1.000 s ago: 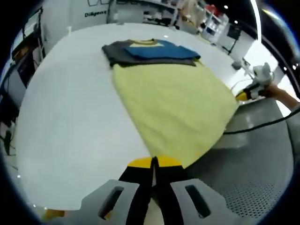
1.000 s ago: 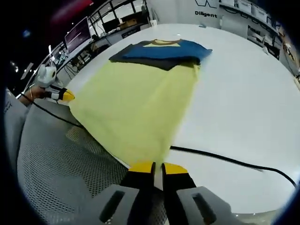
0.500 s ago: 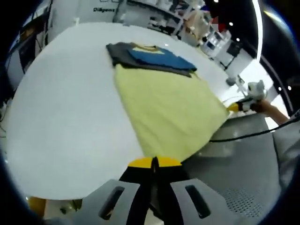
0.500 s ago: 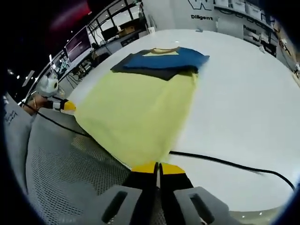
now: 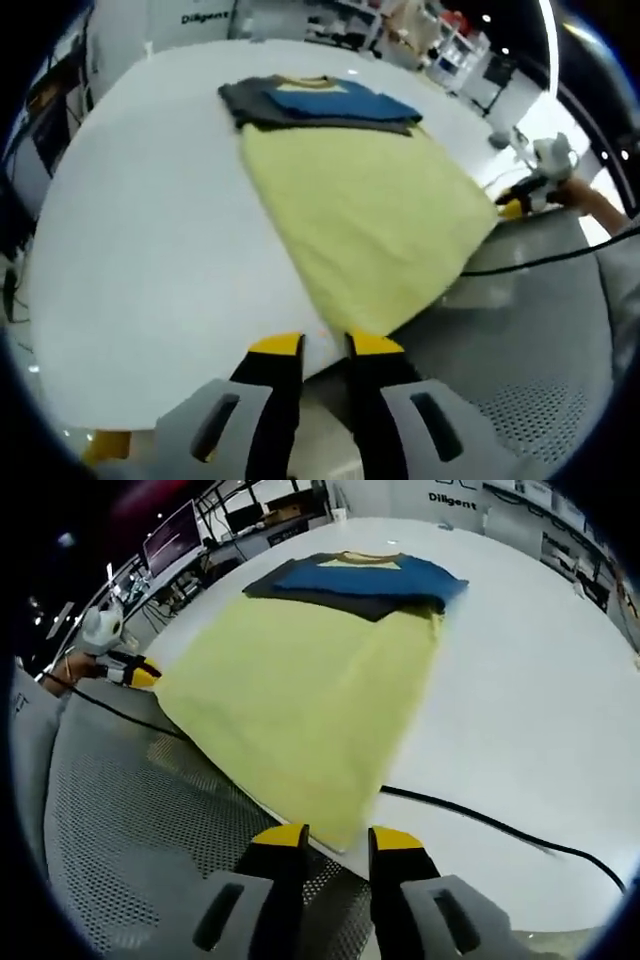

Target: Fold the garment on the visible template until the final outline fits inside the template.

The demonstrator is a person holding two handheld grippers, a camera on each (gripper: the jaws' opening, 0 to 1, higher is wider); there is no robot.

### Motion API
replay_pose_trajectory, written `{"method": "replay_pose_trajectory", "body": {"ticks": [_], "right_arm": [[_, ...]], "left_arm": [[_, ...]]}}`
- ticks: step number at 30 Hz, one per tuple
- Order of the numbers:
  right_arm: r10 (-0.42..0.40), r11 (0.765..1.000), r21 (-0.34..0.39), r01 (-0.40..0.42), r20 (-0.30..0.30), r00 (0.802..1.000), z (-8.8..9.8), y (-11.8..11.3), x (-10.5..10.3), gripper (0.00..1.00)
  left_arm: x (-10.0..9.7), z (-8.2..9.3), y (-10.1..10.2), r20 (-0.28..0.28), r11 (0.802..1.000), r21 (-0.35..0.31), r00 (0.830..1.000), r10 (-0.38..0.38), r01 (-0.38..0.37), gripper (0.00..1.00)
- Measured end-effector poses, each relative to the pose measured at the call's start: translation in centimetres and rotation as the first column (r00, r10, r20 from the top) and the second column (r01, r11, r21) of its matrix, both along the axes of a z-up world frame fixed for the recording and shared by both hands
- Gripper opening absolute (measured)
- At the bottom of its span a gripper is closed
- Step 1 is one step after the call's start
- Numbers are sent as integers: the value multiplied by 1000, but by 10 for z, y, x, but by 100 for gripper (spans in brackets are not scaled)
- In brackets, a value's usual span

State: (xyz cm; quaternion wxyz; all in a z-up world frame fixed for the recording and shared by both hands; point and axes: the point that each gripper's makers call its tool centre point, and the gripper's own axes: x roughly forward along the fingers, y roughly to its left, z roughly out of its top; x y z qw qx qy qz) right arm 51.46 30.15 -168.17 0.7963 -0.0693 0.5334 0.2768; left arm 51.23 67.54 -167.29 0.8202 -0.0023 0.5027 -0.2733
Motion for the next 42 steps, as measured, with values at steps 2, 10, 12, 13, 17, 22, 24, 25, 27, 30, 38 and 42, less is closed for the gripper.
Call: {"method": "replay_pose_trajectory", "body": {"ticks": [2, 10, 12, 13, 17, 22, 24, 25, 27, 30, 38, 42], "right_arm": [[-7, 1000, 5, 7, -11, 1000, 0, 1, -1, 16], [-14, 1000, 19, 14, -17, 1000, -2, 7, -2, 9], [-16, 1000, 18, 16, -14, 1000, -2, 7, -1, 7], [-17, 1000, 19, 17, -12, 1000, -3, 7, 0, 6], [-16, 1000, 20, 16, -11, 1000, -3, 9, 2, 2], [6, 999, 34, -6, 13, 1000, 2, 12, 3, 0], [-5, 999, 53, 4, 23, 1000, 6, 12, 6, 0], [-18, 995, 95, 14, 41, 999, 11, 17, 9, 0], [-43, 988, 147, 36, 43, 998, 21, 22, 11, 0], [-31, 991, 130, 24, 51, 998, 30, 21, 13, 0], [-13, 980, 201, 1, 59, 998, 56, 26, 11, 0], [-5, 981, 196, -8, 68, 998, 66, 20, 1, 0]], "left_arm": [[0, -1, -2, -14, 1000, -14, 1000, -1, 1, 16], [0, -5, -17, -53, 998, -57, 998, 16, -19, 14], [-1, -6, -14, -59, 998, -45, 998, 30, -32, 12], [-1, -6, -14, -63, 998, -51, 997, 43, -47, 11], [-2, -8, -14, -86, 995, -65, 994, 68, -74, 6], [-2, -11, -13, -83, 997, -49, 995, 62, -66, 2], [-3, -11, -13, -87, 995, -65, 994, 65, -70, 1], [-3, -6, -17, -101, 991, -104, 992, 76, -87, 1], [2, 3, -17, -89, 982, -152, 991, 97, -110, 1], [8, 18, -9, -69, 978, -171, 992, 106, -116, 1], [4, 55, -12, -12, 975, -218, 999, 37, -39, 1], [-4, 67, -10, -5, 977, -211, 1000, 9, -10, 1]]}}
